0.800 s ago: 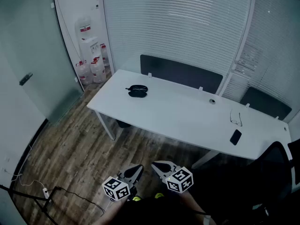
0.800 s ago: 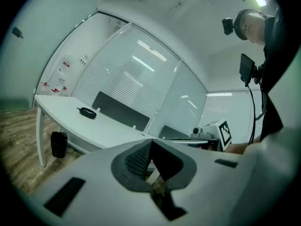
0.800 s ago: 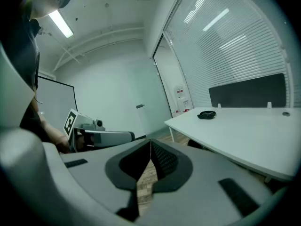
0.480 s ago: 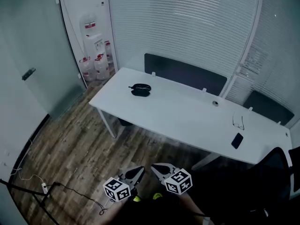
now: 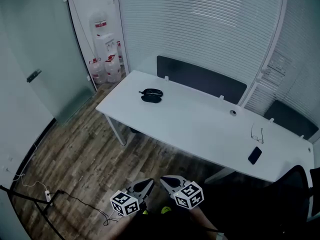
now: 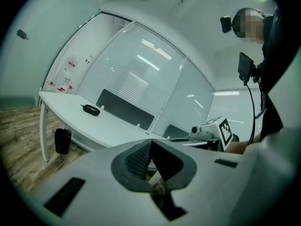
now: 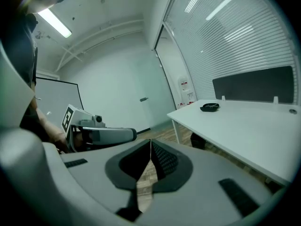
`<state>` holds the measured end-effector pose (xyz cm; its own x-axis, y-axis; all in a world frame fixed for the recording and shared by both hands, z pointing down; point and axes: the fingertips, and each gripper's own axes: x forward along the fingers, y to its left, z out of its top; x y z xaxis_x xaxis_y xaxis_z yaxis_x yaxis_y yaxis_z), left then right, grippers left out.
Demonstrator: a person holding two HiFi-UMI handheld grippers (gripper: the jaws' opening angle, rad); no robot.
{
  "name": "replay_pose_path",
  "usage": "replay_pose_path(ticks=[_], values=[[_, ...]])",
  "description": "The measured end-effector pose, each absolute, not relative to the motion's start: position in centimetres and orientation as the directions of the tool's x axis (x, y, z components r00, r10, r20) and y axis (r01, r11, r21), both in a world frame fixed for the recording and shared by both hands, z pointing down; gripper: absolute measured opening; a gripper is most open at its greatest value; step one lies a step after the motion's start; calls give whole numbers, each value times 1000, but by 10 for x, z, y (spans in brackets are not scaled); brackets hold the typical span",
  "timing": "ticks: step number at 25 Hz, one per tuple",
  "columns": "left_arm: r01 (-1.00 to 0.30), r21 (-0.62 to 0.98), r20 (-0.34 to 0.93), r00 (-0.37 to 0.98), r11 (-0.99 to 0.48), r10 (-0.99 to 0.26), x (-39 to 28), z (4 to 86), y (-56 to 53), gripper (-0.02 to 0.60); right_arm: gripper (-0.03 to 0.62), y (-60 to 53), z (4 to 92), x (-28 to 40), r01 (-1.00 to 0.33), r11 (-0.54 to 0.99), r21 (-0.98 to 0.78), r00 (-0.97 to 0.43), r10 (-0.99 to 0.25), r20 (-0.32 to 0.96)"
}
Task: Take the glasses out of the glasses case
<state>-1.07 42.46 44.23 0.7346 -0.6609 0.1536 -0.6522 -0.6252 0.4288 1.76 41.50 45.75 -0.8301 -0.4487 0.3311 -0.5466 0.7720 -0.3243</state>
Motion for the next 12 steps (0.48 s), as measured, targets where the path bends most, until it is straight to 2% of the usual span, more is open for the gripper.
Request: replay_pose_path(ticks=[12], values=[[-674,446,182,712,-589,-678,24,456,423,9,18,408,474,49,-509,798,-322,-844,-390,368]])
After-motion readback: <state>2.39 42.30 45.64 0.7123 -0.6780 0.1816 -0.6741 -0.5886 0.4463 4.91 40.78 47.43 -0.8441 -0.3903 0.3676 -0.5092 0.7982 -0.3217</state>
